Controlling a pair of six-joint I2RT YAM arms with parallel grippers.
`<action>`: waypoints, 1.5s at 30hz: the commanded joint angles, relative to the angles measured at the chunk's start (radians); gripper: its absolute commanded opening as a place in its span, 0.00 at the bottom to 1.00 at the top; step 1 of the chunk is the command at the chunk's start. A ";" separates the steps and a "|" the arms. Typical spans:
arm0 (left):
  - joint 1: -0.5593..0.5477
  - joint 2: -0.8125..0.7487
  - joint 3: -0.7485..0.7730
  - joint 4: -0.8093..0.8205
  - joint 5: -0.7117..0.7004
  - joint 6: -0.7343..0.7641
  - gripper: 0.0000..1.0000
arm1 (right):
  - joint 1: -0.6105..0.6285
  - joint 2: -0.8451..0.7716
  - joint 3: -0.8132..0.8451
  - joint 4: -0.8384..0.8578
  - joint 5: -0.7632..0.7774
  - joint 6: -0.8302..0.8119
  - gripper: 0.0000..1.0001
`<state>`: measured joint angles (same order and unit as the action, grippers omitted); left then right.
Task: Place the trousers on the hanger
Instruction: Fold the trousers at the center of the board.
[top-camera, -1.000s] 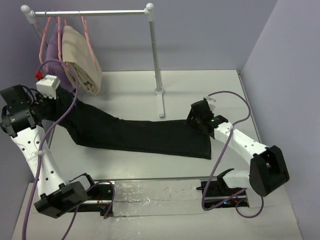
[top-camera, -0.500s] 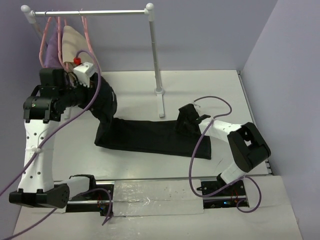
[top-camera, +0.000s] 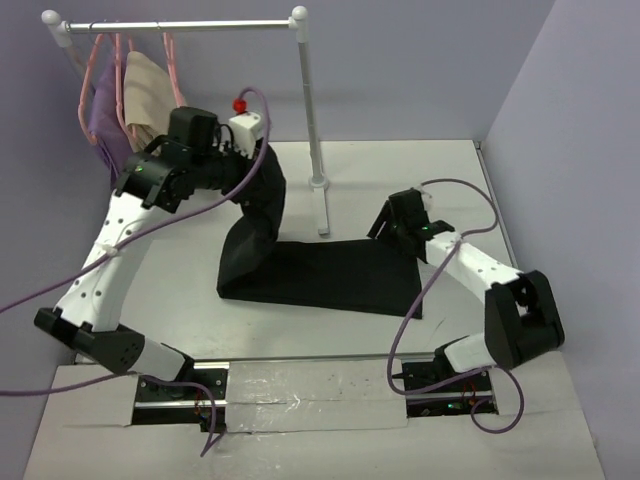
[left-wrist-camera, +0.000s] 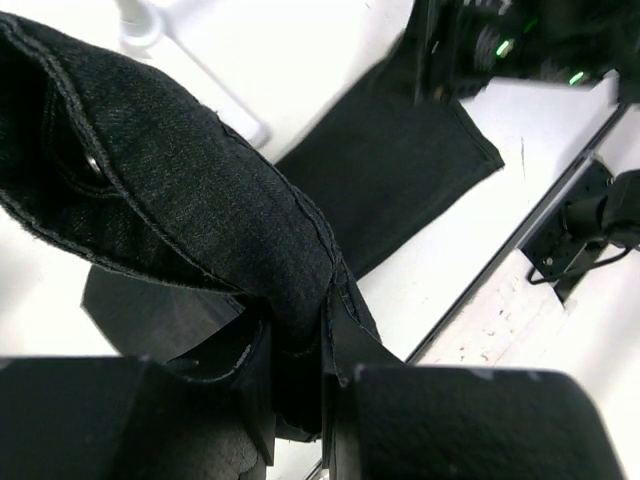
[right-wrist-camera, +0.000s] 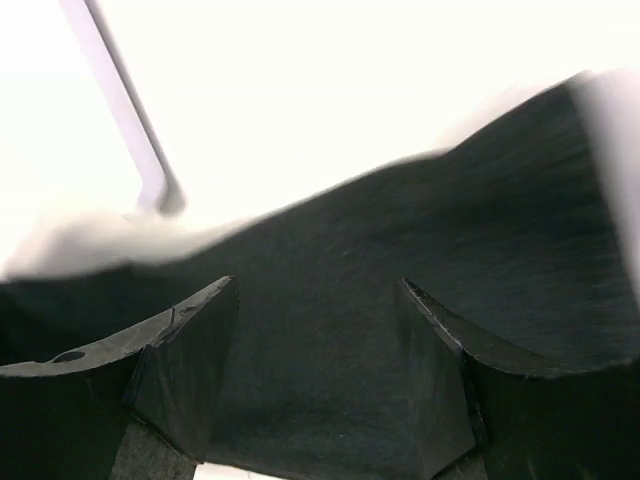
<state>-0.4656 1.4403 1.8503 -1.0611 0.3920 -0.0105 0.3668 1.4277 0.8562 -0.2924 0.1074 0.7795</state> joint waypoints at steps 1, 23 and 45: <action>-0.088 0.045 0.043 0.147 -0.042 -0.062 0.00 | -0.089 -0.105 -0.031 -0.048 0.012 -0.034 0.70; -0.363 0.351 0.099 0.320 -0.128 -0.157 0.00 | -0.175 -0.254 -0.112 -0.146 0.112 -0.072 0.72; -0.550 0.612 0.155 0.351 -0.117 -0.111 0.41 | -0.275 -0.328 -0.118 -0.186 0.135 -0.103 0.73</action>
<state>-0.9676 2.0552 1.9381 -0.7742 0.2237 -0.1413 0.1181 1.1637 0.6899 -0.4355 0.1761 0.7021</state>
